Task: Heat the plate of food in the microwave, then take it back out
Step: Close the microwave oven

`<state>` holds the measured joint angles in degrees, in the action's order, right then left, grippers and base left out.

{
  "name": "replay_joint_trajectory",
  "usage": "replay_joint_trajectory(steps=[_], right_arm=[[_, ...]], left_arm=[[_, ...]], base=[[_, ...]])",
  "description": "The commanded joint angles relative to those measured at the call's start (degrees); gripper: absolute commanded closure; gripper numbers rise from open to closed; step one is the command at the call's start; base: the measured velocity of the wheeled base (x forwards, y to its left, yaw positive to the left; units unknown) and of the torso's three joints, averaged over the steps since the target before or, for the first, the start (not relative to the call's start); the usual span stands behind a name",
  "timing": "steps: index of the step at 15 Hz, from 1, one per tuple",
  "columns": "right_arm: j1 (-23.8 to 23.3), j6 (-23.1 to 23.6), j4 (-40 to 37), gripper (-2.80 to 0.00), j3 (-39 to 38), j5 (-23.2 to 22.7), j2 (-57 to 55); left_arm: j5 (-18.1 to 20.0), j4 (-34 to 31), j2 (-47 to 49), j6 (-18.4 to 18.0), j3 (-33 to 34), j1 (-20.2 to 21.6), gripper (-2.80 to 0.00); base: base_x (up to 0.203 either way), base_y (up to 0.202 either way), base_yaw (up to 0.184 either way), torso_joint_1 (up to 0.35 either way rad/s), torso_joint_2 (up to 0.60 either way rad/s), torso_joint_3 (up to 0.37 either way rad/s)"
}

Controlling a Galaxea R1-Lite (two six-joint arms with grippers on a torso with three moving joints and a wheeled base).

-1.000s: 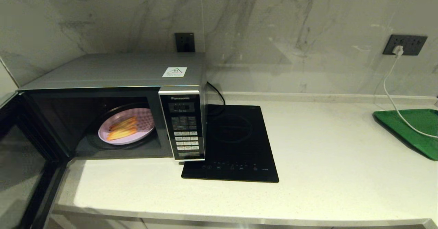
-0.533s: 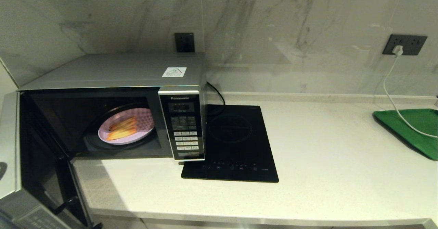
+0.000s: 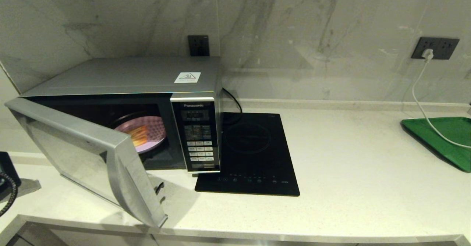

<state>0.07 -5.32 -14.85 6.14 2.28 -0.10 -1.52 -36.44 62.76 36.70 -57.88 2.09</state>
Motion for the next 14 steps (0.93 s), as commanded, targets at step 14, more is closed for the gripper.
replay_joint_trajectory(steps=[14], right_arm=[[0.01, -0.05, -0.09, 0.0, 0.01, 0.01, 0.01]], left_arm=[[-1.4, 31.18, 10.9, 5.39, 2.66, -25.81, 0.0]], base=[[0.0, 0.0, 0.0, 0.0, 0.0, 0.0]])
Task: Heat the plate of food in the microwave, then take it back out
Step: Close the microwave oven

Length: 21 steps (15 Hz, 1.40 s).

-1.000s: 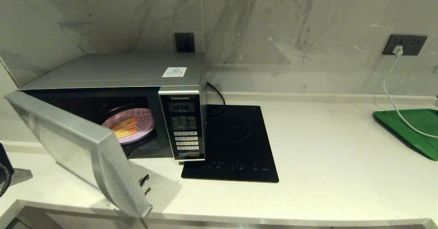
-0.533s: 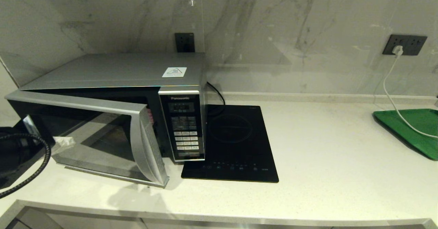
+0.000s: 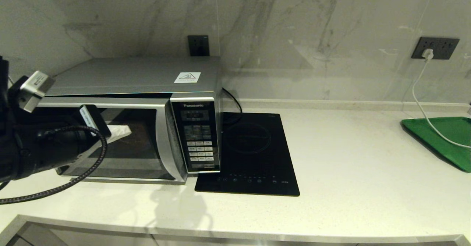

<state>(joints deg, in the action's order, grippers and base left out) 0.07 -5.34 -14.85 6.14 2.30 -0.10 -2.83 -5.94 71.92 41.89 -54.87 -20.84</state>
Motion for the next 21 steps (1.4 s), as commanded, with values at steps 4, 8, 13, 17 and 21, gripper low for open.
replay_joint_trajectory(steps=[4, 8, 13, 17, 21], right_arm=[[0.01, -0.02, -0.09, 0.0, 0.01, -0.02, 0.01], [0.01, -0.02, -0.09, 0.0, 0.01, -0.02, 0.01], [0.01, -0.02, -0.09, 0.0, 0.01, -0.02, 0.01], [0.01, -0.02, -0.09, 0.0, 0.01, -0.02, 0.01], [0.01, -0.02, -0.09, 0.0, 0.01, -0.02, 0.01]], left_arm=[[-0.15, 2.31, 4.09, 0.21, -0.33, -5.26, 0.0], [-0.25, 3.68, 5.9, -0.45, -0.33, -5.06, 0.0], [-0.42, 5.94, 8.2, -1.36, -0.24, -4.91, 0.0], [-0.77, 7.9, 10.08, -2.16, -0.15, -4.91, 0.0], [-3.33, 9.99, 12.48, -5.02, 0.05, -3.86, 0.0]], base=[[0.0, 0.0, 0.0, 0.0, 0.0, 0.0], [0.0, 0.0, 0.0, 0.0, 0.0, 0.0], [0.0, 0.0, 0.0, 0.0, 0.0, 0.0], [0.0, 0.0, 0.0, 0.0, 0.0, 0.0], [0.0, 0.0, 0.0, 0.0, 0.0, 0.0]])
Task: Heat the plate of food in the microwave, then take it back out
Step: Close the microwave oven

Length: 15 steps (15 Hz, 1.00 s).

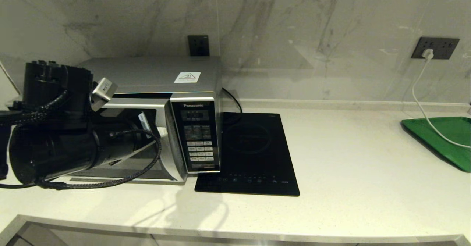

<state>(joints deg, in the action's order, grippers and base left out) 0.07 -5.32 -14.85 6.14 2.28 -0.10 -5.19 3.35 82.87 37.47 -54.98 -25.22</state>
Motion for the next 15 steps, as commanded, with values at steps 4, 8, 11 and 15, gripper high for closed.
replay_joint_trajectory(steps=[4, 8, 11, 15], right_arm=[[0.01, -0.05, -0.09, 0.0, 0.01, 0.01, 0.01], [0.01, -0.05, -0.09, 0.0, 0.01, 0.01, 0.01], [0.01, -0.05, -0.09, 0.0, 0.01, 0.01, 0.01], [0.01, -0.05, -0.09, 0.0, 0.01, 0.01, 0.01]], left_arm=[[-1.34, 1.14, 2.14, -1.4, 0.37, 2.91, 0.0], [-1.49, 1.16, 3.46, -2.31, 0.4, 2.95, 0.0], [-1.49, 1.31, 3.53, -2.22, 1.01, 2.89, 0.0], [-2.11, 6.49, 5.02, -2.38, 2.53, 2.89, 0.0]], base=[[0.0, 0.0, 0.0, 0.0, 0.0, 0.0], [0.0, 0.0, 0.0, 0.0, 0.0, 0.0], [0.0, 0.0, 0.0, 0.0, 0.0, 0.0], [0.0, 0.0, 0.0, 0.0, 0.0, 0.0]])
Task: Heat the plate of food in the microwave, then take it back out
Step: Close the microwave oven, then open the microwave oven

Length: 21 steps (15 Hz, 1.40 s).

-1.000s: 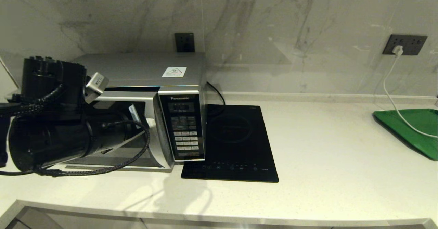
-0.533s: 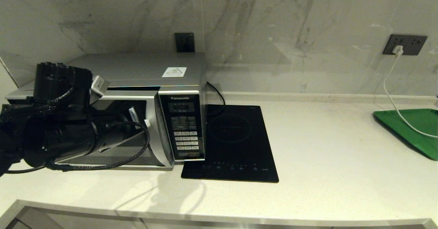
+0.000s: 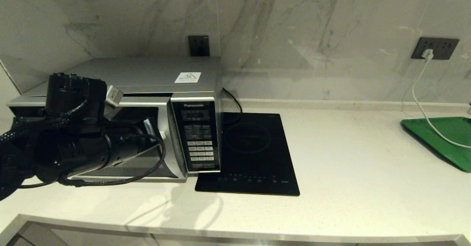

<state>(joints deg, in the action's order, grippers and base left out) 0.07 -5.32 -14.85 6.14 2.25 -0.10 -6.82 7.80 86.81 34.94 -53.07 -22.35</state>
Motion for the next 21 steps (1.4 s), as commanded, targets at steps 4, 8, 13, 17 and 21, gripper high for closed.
replay_joint_trajectory(steps=[4, 8, 13, 17, 21], right_arm=[[0.01, -0.05, -0.09, 0.0, 0.01, 0.03, 0.01], [0.01, -0.05, -0.09, 0.0, 0.01, 0.03, 0.01], [0.01, -0.05, -0.09, 0.0, 0.01, 0.03, 0.01], [0.01, -0.05, -0.09, 0.0, 0.01, 0.03, 0.01], [0.01, -0.05, -0.09, 0.0, 0.01, 0.03, 0.01]], left_arm=[[-2.5, 4.68, 2.29, -0.05, 1.39, 0.02, 0.0], [-2.85, 4.77, 1.01, -0.04, 2.84, -0.12, 0.0], [-2.46, 4.68, -4.52, -0.03, 10.48, -2.71, 0.0], [-2.66, 6.22, -2.04, 0.31, 14.99, -6.34, 0.0], [-6.94, 17.16, 8.31, 0.05, 16.88, -8.34, 0.0]], base=[[0.0, 0.0, 0.0, 0.0, 0.0, 0.0], [0.0, 0.0, 0.0, 0.0, 0.0, 0.0], [0.0, 0.0, 0.0, 0.0, 0.0, 0.0], [0.0, 0.0, 0.0, 0.0, 0.0, 0.0], [0.0, 0.0, 0.0, 0.0, 0.0, 0.0]])
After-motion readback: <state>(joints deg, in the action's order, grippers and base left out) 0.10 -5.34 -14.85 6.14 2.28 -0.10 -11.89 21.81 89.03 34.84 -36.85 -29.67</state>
